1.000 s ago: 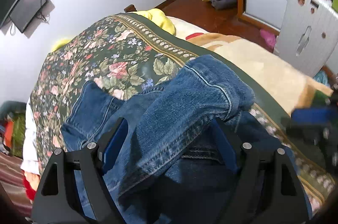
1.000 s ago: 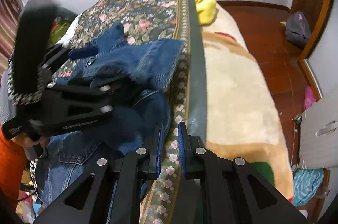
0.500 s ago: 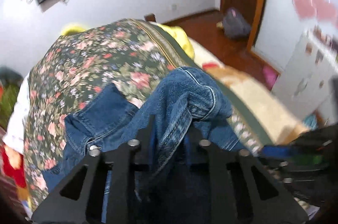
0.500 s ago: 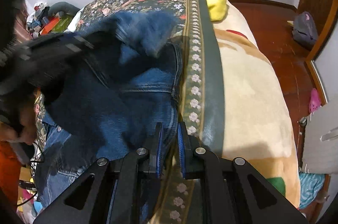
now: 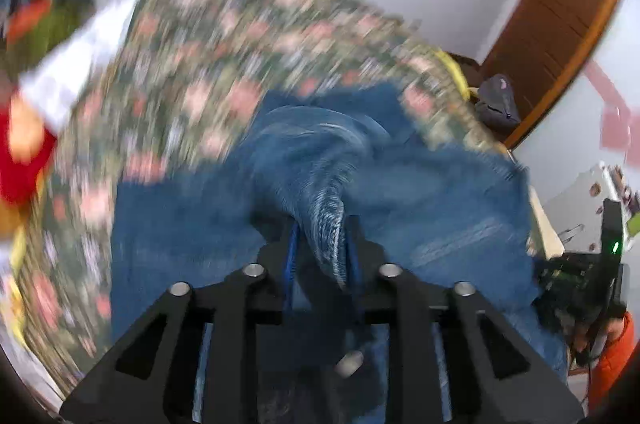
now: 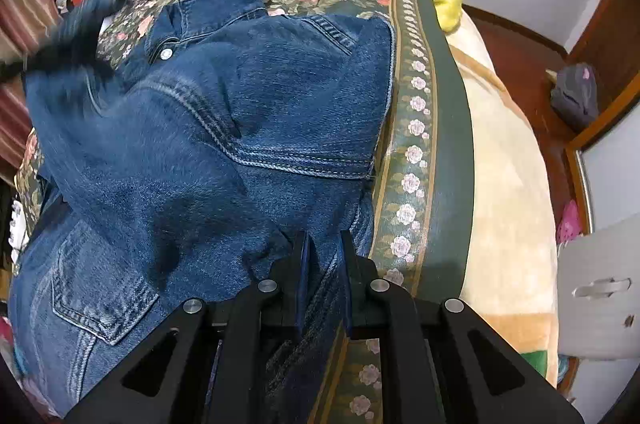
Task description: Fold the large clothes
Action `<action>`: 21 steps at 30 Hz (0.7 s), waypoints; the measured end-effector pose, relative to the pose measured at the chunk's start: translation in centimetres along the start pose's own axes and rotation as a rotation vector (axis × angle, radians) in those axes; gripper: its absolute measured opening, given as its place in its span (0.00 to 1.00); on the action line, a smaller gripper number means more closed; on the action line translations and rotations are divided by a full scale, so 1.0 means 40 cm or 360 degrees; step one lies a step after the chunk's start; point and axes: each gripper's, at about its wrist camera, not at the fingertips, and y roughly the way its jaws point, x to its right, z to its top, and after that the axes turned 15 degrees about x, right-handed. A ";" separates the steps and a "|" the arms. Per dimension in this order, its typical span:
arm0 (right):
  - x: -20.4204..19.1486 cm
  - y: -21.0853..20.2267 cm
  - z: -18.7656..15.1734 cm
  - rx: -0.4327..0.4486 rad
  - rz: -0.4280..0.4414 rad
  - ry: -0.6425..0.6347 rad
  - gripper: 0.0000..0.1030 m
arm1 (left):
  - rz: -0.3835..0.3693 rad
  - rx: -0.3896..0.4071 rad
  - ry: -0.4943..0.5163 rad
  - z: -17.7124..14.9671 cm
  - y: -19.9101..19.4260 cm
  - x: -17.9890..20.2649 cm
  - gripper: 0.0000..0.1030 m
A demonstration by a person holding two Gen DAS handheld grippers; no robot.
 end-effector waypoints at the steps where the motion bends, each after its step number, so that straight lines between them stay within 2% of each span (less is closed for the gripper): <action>1: 0.001 0.003 0.002 -0.0010 -0.0004 0.0010 0.10 | 0.0025 -0.0033 -0.0056 -0.033 0.004 -0.042 0.30; 3: -0.003 0.006 0.003 -0.0021 -0.0020 0.0009 0.10 | 0.0099 -0.0071 -0.0087 -0.082 0.007 -0.096 0.31; 4: -0.007 0.009 0.004 -0.0022 -0.0031 0.0001 0.10 | 0.0094 -0.0093 -0.0116 -0.103 0.005 -0.122 0.41; 6: -0.017 0.004 -0.002 -0.0013 -0.0063 -0.0032 0.10 | 0.0064 -0.0122 -0.0214 -0.134 -0.006 -0.170 0.51; 7: -0.022 0.002 -0.005 -0.0006 -0.0077 -0.0054 0.10 | 0.0065 -0.0124 -0.0249 -0.147 -0.015 -0.190 0.52; 11: -0.030 -0.002 -0.002 -0.0004 -0.0141 -0.0078 0.10 | 0.0036 -0.0100 -0.0323 -0.160 -0.049 -0.244 0.54; 14: -0.018 -0.014 0.016 -0.0020 -0.0145 -0.0018 0.10 | -0.0013 -0.0043 -0.0409 -0.145 -0.071 -0.274 0.70; 16: -0.005 -0.034 0.035 0.0017 -0.0102 0.0048 0.10 | -0.0008 -0.0020 -0.0407 -0.137 -0.075 -0.279 0.72; 18: 0.009 -0.054 0.062 0.0076 -0.0073 0.0092 0.10 | -0.0005 -0.0063 -0.0429 -0.128 -0.046 -0.289 0.73; 21: 0.017 -0.059 0.099 0.0142 -0.0105 0.0089 0.10 | -0.0011 -0.0145 -0.0490 -0.128 0.018 -0.298 0.73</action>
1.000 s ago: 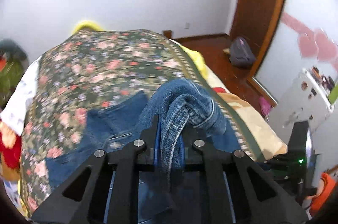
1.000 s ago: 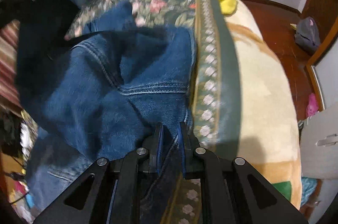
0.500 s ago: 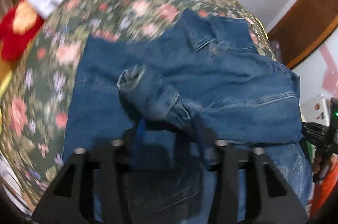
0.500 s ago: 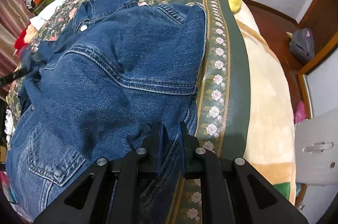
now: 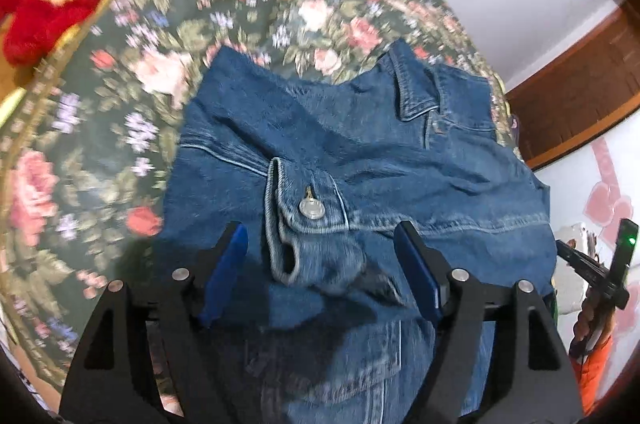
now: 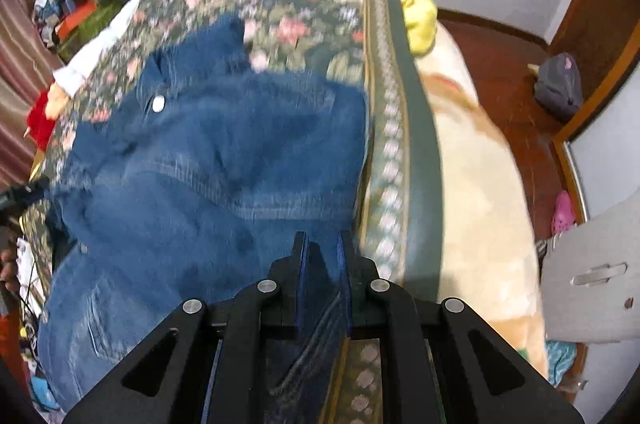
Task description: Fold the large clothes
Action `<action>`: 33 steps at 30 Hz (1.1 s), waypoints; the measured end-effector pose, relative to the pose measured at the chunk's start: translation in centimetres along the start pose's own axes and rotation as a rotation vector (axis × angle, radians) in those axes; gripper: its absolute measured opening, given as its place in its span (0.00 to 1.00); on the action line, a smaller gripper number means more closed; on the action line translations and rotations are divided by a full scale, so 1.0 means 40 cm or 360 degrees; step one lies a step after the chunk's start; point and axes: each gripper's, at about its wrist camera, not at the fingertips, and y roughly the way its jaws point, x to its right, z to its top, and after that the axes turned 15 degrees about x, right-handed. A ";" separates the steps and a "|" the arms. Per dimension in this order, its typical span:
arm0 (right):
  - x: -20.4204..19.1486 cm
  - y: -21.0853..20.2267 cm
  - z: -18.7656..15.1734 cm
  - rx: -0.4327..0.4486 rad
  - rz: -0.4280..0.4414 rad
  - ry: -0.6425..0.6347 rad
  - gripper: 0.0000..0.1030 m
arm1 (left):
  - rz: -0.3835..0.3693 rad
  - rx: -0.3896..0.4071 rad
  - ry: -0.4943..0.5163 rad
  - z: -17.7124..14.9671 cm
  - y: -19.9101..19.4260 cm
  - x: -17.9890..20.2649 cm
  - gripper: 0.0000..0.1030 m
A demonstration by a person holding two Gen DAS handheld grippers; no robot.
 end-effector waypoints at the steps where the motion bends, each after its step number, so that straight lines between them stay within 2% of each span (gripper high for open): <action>1: 0.001 0.006 0.008 0.0005 -0.0009 -0.0003 0.10 | 0.0017 -0.0043 -0.0012 -0.001 0.031 0.002 0.73; 4: -0.003 0.047 0.025 -0.0013 0.0030 -0.0001 0.10 | 0.0121 -0.0124 0.0049 -0.012 0.109 0.015 0.73; 7: -0.018 0.096 0.022 -0.0010 -0.0014 -0.0073 0.10 | 0.0195 -0.0107 0.0078 -0.032 0.147 0.031 0.71; 11: -0.048 0.133 0.007 0.0026 -0.0213 -0.0296 0.10 | 0.0239 -0.0038 0.0185 -0.040 0.133 0.057 0.49; 15: -0.063 0.138 -0.004 0.0038 -0.0295 -0.0415 0.10 | 0.0258 0.0025 0.0264 -0.034 0.098 0.074 0.42; 19: -0.066 0.144 -0.009 0.0036 -0.0342 -0.0464 0.10 | 0.0296 0.0181 0.0387 -0.001 0.037 0.124 0.41; 25: -0.067 0.138 -0.016 0.0038 -0.0374 -0.0442 0.10 | 0.0234 0.0464 0.0477 0.077 -0.099 0.187 0.41; 28: -0.065 0.121 0.006 0.0016 -0.0350 -0.0357 0.10 | 0.0201 0.0567 0.0535 0.109 -0.149 0.216 0.41; 30: -0.056 0.091 0.034 0.0026 -0.0263 -0.0252 0.10 | 0.0227 0.0619 0.0585 0.122 -0.167 0.232 0.41; 33: -0.058 0.041 0.070 0.0080 -0.0141 -0.0167 0.10 | 0.0252 0.0623 0.0593 0.138 -0.166 0.214 0.41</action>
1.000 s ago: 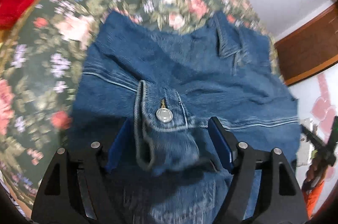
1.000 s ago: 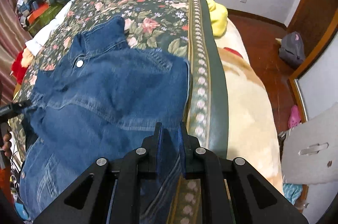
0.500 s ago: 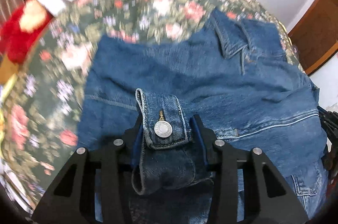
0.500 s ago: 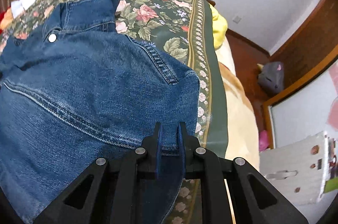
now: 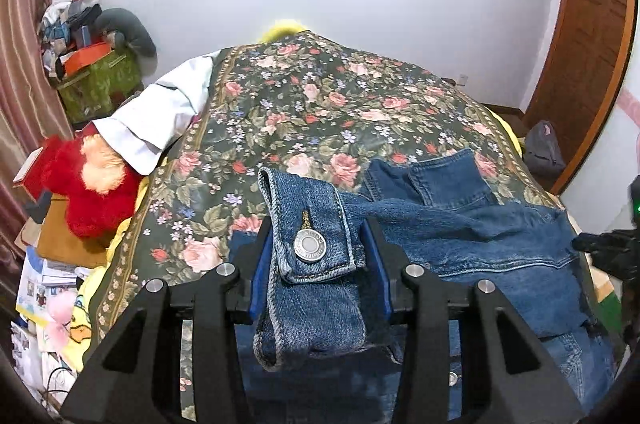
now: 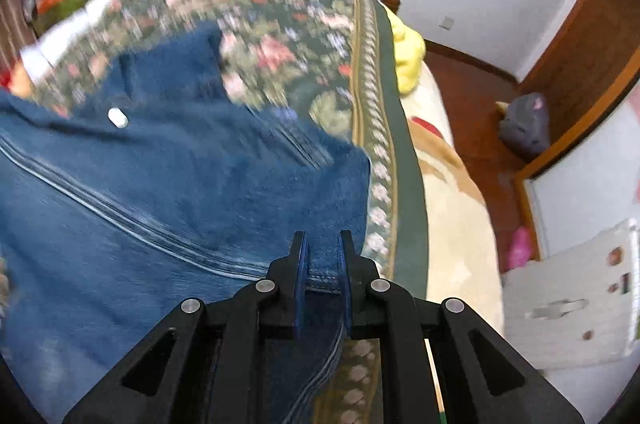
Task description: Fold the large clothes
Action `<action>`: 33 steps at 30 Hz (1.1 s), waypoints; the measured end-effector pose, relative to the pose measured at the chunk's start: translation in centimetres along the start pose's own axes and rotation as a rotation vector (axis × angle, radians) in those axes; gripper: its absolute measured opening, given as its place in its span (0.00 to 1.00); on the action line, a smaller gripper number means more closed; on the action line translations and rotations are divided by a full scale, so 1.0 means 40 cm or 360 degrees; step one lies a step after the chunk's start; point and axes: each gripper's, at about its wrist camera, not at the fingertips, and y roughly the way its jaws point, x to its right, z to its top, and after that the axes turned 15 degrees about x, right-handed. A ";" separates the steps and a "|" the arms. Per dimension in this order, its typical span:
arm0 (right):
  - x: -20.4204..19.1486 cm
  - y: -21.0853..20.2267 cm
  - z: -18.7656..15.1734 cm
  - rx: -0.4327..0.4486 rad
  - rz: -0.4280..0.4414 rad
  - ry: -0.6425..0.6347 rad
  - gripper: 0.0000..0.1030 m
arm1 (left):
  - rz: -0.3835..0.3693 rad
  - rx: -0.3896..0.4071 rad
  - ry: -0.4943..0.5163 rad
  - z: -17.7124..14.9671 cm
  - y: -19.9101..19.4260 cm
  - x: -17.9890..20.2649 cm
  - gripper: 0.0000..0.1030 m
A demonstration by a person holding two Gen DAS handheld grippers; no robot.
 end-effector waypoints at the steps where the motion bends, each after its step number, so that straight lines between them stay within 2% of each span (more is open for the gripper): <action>1: -0.004 -0.013 0.008 0.0017 0.0020 0.0003 0.10 | 0.0013 -0.0008 -0.0008 -0.005 0.004 -0.009 0.41; 5: -0.028 -0.050 0.013 0.0071 0.0051 -0.0028 0.10 | 0.0085 -0.0067 -0.0091 -0.044 0.020 -0.067 0.41; 9: -0.052 -0.017 -0.016 0.0005 0.0071 -0.0070 0.10 | 0.0134 -0.0182 -0.0209 -0.115 0.051 -0.135 0.41; 12: -0.072 0.044 -0.056 -0.0100 0.0048 -0.0143 0.10 | 0.0191 -0.0309 -0.0172 -0.191 0.093 -0.155 0.41; 15: -0.095 0.075 -0.088 -0.0084 0.0020 -0.0240 0.10 | 0.0179 -0.0482 -0.0169 -0.273 0.143 -0.158 0.43; 16: -0.103 0.073 -0.093 -0.0063 -0.0004 -0.0286 0.10 | 0.0197 -0.0527 -0.0137 -0.300 0.158 -0.151 0.47; 18: -0.120 0.068 -0.097 -0.0045 -0.0051 -0.0371 0.10 | 0.0233 -0.0517 -0.0041 -0.325 0.166 -0.134 0.56; 19: -0.127 0.065 -0.100 -0.0035 -0.0097 -0.0423 0.17 | 0.0265 -0.0507 0.0005 -0.334 0.168 -0.128 0.63; 20: -0.129 0.062 -0.104 -0.0012 -0.0174 -0.0475 0.39 | 0.0280 -0.0504 0.0023 -0.339 0.170 -0.125 0.64; 21: -0.128 0.057 -0.107 0.0024 -0.0271 -0.0524 0.54 | 0.0277 -0.0502 0.0021 -0.340 0.168 -0.124 0.64; 22: -0.117 0.048 -0.110 0.0090 -0.0383 -0.0563 0.79 | 0.0266 -0.0503 0.0012 -0.340 0.164 -0.127 0.64; 23: -0.103 0.043 -0.111 0.0111 -0.0383 -0.0548 0.85 | 0.0255 -0.0511 0.0001 -0.340 0.162 -0.131 0.64; 26: -0.020 0.026 -0.105 0.0056 -0.0197 -0.0281 0.85 | 0.0216 -0.0541 -0.0049 -0.331 0.144 -0.151 0.67; 28: 0.010 0.019 -0.100 0.0026 -0.0144 -0.0188 0.85 | 0.0178 -0.0547 -0.0097 -0.316 0.125 -0.164 0.67; 33: 0.060 -0.019 -0.064 0.0069 0.0052 0.0030 0.85 | 0.0190 -0.0455 -0.0138 -0.241 0.072 -0.209 0.70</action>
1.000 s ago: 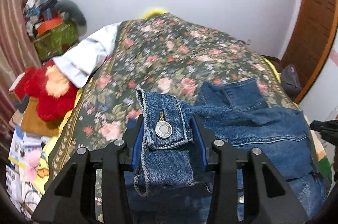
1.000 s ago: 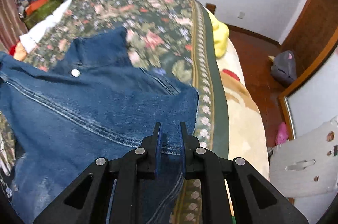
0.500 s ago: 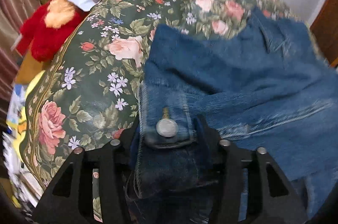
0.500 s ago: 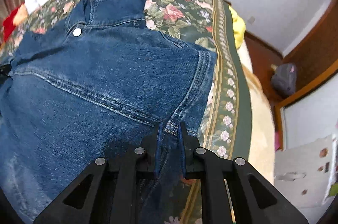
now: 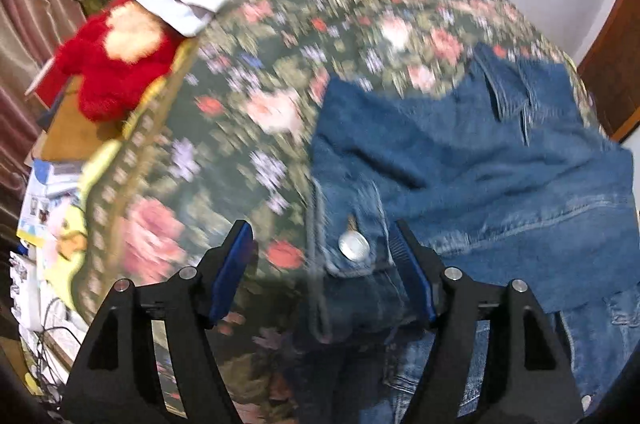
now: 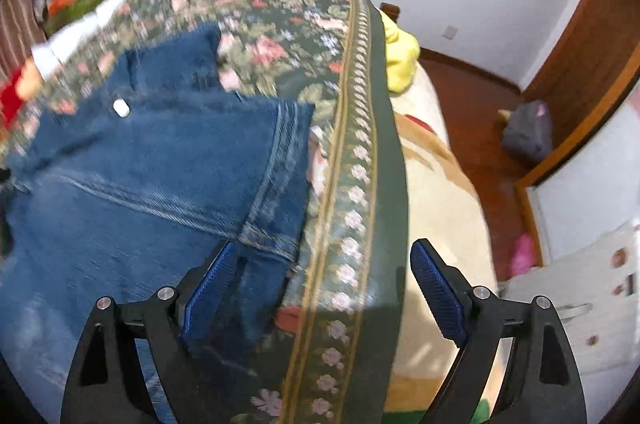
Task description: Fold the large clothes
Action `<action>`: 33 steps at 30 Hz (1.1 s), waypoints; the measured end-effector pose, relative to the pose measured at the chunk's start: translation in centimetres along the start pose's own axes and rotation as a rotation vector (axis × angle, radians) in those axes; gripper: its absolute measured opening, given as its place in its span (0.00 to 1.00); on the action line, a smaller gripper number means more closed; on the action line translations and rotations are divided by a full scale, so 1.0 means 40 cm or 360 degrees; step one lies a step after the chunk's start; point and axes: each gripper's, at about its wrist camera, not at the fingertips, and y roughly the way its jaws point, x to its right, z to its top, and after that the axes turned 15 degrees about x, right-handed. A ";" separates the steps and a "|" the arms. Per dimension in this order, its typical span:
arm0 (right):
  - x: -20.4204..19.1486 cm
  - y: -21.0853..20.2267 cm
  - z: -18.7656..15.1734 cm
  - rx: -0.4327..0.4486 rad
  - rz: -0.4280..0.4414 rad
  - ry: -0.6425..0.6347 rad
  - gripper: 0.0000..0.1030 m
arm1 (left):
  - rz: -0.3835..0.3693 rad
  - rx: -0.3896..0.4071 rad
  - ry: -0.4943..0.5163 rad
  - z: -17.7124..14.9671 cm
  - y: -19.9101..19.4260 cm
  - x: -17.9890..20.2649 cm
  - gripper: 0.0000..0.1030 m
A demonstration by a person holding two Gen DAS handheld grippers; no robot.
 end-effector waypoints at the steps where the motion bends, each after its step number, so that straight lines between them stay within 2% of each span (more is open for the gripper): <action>1: 0.007 -0.003 0.013 0.0019 0.0042 0.0050 0.85 | 0.0000 0.0015 -0.0014 0.013 -0.005 -0.010 0.72; 4: 0.016 0.008 0.050 0.0065 0.0138 0.0185 0.85 | 0.0009 0.0038 -0.0083 0.057 0.006 -0.049 0.74; 8: 0.025 0.073 0.087 0.0036 0.0258 0.0382 0.85 | -0.0063 -0.0032 -0.0219 0.098 0.077 -0.086 0.74; 12: 0.010 0.141 0.106 -0.0032 0.0316 0.0416 0.81 | -0.0229 -0.0164 -0.0439 0.115 0.190 -0.103 0.74; 14: 0.004 0.166 0.109 -0.0048 0.0341 0.0413 0.75 | -0.0247 -0.0203 -0.0490 0.118 0.239 -0.100 0.74; 19: -0.004 0.250 0.112 -0.0137 0.0401 0.0462 0.59 | -0.0269 -0.0196 -0.0336 0.143 0.306 -0.050 0.74; 20: -0.005 0.263 0.109 -0.0143 0.0401 0.0467 0.50 | -0.0279 -0.0203 -0.0282 0.146 0.318 -0.030 0.72; 21: -0.007 0.275 0.105 -0.0159 0.0405 0.0470 0.44 | -0.0282 -0.0212 -0.0234 0.146 0.330 -0.016 0.70; 23: -0.011 0.286 0.097 -0.0179 0.0404 0.0457 0.29 | -0.0272 -0.0230 -0.0133 0.144 0.345 0.015 0.51; 24: -0.013 0.287 0.096 -0.0173 0.0409 0.0443 0.28 | -0.0254 -0.0237 -0.0082 0.142 0.353 0.034 0.46; 26: -0.017 0.286 0.101 -0.0164 0.0404 0.0430 0.21 | -0.0211 -0.0235 -0.0053 0.140 0.359 0.053 0.27; 29: -0.032 0.272 0.128 -0.0099 0.0350 0.0353 0.17 | -0.0147 -0.0219 -0.0049 0.150 0.348 0.072 0.18; 33: -0.076 0.259 0.203 0.0014 0.0273 0.0171 0.15 | -0.0128 -0.0022 -0.0038 0.217 0.259 0.084 0.15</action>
